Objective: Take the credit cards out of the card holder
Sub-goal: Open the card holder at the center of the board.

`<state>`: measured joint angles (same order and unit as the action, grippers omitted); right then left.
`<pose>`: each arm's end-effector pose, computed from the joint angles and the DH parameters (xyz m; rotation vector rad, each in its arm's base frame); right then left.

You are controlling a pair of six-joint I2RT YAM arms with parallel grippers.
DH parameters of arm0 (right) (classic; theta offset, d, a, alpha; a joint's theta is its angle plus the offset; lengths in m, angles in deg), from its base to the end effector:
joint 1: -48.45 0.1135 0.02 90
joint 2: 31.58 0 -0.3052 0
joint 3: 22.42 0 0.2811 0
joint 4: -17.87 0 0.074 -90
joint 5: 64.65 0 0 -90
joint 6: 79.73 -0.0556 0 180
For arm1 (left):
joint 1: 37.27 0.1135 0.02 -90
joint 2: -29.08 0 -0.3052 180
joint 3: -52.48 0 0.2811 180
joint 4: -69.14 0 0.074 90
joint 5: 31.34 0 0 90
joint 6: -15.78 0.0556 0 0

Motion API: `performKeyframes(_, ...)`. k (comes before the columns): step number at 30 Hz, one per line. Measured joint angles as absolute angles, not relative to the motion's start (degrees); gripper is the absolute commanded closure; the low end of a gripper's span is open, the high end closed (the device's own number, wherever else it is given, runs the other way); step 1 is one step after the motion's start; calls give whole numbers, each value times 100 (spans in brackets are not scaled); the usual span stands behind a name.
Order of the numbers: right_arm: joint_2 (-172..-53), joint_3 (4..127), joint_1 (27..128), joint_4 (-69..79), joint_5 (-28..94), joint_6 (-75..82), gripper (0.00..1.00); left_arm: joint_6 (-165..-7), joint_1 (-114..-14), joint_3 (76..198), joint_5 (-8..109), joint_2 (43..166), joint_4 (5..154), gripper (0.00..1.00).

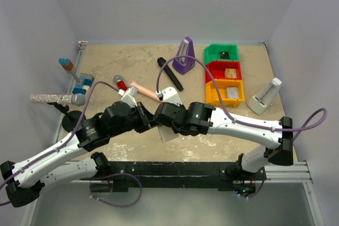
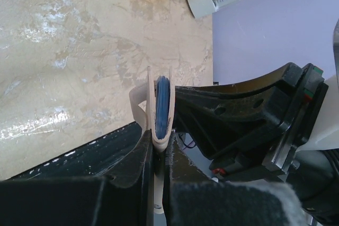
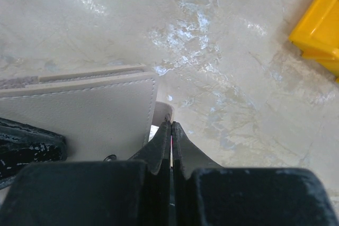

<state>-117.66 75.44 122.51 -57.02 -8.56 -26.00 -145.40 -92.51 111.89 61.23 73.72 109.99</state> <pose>0.1201 0.3075 0.3682 -0.6113 2.3258 0.0529 0.1109 -0.1555 0.3427 -0.3512 2.2761 -1.2592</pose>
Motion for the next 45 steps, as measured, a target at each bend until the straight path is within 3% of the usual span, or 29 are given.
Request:
performKeyframes(4,-11753,7539,12258,-5731,-863,-2611,98,-14542,-9253,11189,6125,7372,10977,100)
performKeyframes(10,-11150,7292,12258,-5748,-867,-2655,70,-14437,-9253,11183,6234,7318,11023,100)
performKeyframes(13,-10494,7063,12258,-5715,-904,-2685,49,-14077,-9253,11019,6271,7213,10864,100)
performKeyframes(16,-9716,6597,12258,-5390,-773,-2499,40,-13587,-9253,10582,6238,6998,10575,100)
performKeyframes(22,-7933,4927,12262,-3790,324,-2012,38,-12409,-9249,9371,5740,6148,9450,100)
performKeyframes(27,-7189,4510,12262,-2911,1329,-1940,38,-11981,-9188,9019,5563,5492,8951,100)
performKeyframes(37,-8110,4680,12393,-2057,2910,-1868,45,-11749,-9096,9019,4610,6209,8018,100)
performKeyframes(45,-8234,4707,12417,-2043,2947,-1868,50,-11703,-9046,9019,4077,6137,7618,100)
